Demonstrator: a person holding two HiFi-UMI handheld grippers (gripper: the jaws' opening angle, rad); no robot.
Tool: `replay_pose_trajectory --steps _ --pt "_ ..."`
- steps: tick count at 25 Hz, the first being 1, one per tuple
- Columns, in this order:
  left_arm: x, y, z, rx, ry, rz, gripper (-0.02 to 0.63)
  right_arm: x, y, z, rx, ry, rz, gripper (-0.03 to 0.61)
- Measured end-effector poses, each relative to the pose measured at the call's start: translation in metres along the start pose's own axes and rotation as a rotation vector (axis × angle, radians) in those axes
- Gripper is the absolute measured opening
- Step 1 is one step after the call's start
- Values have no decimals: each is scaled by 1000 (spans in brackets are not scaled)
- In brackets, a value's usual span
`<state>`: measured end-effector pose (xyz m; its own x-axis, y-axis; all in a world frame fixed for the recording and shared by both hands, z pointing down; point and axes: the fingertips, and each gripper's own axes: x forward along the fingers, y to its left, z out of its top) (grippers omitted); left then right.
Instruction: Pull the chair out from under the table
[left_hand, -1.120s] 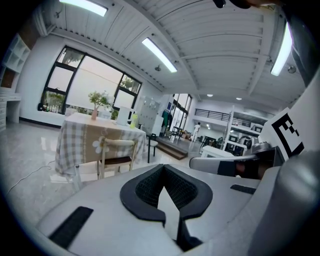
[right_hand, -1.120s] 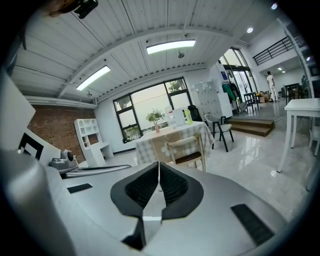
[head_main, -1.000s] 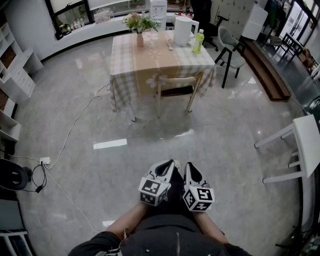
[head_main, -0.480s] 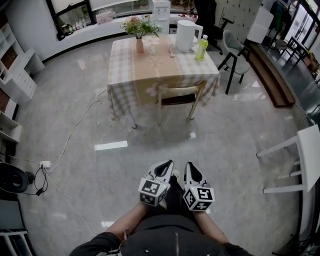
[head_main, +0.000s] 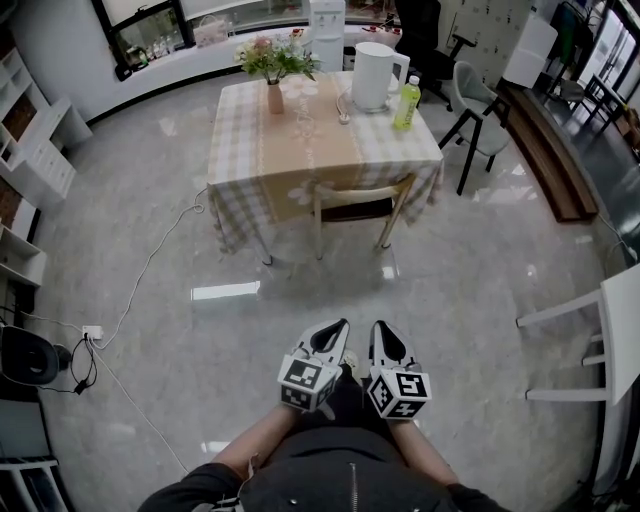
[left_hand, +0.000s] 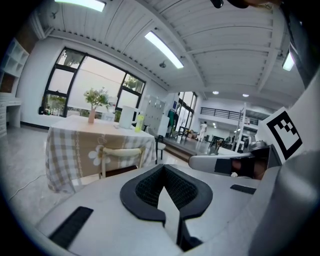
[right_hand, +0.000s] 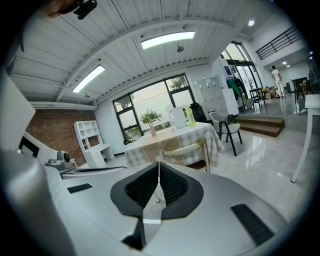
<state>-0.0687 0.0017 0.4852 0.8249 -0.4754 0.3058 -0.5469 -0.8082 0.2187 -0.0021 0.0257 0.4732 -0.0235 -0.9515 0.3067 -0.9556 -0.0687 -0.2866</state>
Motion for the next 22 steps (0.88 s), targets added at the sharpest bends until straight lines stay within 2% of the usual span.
replay_pose_trajectory --steps 14,18,22 --pt "61 21 22 32 25 30 9 54 -36 27 -13 9 44 15" --pt "82 21 30 23 -26 11 9 69 -50 33 -16 1 55 15" --pt "99 19 32 31 -30 6 9 80 -64 40 -17 -7 64 15"
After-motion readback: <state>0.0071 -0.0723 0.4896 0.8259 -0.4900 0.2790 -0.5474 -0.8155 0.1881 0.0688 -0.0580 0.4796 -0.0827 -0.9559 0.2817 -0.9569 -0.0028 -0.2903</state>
